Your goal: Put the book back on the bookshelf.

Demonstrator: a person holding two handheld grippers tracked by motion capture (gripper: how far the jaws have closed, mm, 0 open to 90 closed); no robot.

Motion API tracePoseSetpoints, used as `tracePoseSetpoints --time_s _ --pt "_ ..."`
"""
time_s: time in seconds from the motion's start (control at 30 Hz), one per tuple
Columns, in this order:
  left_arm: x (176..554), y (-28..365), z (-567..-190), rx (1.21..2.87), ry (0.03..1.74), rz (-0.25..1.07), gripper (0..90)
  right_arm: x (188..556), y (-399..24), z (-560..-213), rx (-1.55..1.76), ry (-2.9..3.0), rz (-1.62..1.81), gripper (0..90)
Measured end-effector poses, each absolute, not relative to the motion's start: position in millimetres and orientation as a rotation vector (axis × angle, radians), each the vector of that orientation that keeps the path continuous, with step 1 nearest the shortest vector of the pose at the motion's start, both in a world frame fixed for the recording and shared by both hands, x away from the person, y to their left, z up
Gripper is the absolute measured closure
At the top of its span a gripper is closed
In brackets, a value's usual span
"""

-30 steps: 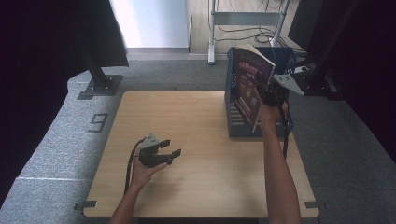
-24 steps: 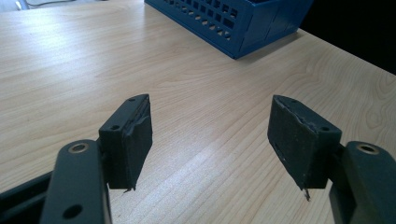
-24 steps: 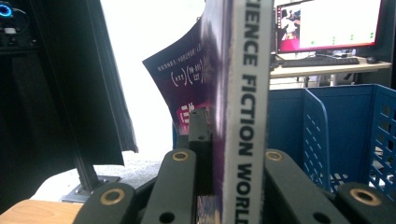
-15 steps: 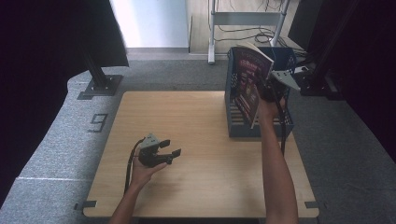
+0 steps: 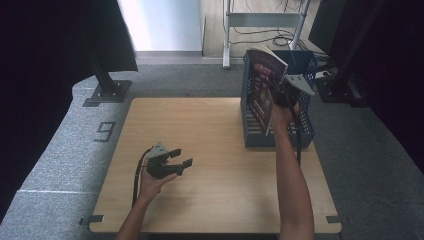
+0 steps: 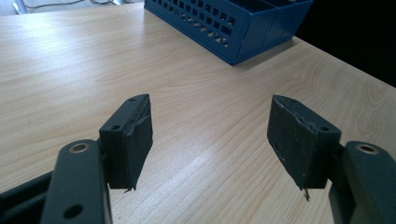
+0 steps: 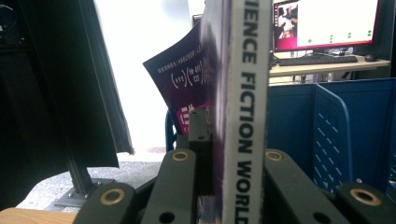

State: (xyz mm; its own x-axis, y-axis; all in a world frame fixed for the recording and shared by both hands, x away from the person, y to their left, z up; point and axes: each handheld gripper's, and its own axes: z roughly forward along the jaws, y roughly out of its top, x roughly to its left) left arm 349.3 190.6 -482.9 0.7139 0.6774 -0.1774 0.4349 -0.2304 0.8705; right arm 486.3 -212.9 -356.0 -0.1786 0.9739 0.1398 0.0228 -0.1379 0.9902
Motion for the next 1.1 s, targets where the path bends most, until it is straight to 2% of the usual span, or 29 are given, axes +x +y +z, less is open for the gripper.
tracePoseSetpoints --time_s 1.1 --pt "351 197 -483 1.856 0.882 0.304 31.4 511 -200 -379 1.231 1.261 1.42 81.7"
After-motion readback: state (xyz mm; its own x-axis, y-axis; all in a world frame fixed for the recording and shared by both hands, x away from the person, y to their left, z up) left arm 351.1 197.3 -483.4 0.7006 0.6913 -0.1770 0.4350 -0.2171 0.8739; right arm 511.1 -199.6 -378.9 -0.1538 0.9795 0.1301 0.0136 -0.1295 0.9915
